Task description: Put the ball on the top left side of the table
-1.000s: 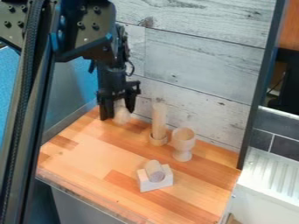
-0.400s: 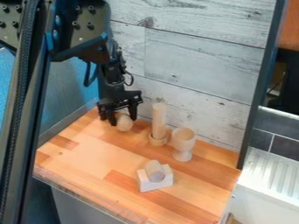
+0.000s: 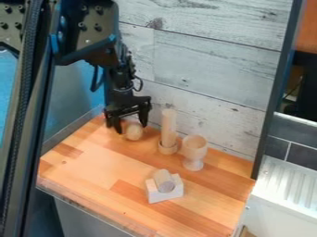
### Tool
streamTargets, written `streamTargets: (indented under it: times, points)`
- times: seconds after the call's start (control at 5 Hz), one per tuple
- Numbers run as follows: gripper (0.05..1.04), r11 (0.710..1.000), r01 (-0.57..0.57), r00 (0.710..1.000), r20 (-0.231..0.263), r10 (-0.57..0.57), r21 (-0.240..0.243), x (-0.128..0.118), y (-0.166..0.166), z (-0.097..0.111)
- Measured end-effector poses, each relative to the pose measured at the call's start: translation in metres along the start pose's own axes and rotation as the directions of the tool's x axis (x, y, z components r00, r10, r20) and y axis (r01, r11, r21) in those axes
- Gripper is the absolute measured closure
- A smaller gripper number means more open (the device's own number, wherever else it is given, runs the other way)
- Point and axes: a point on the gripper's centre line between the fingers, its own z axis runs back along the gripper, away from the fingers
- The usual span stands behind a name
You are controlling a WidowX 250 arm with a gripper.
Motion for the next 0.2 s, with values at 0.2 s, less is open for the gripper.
streamTargets:
  times: [0.2]
  points:
    - [0.08,0.999,0.015,1.0,-0.002,-0.015,-0.031,-0.0048,-0.0152,0.0207]
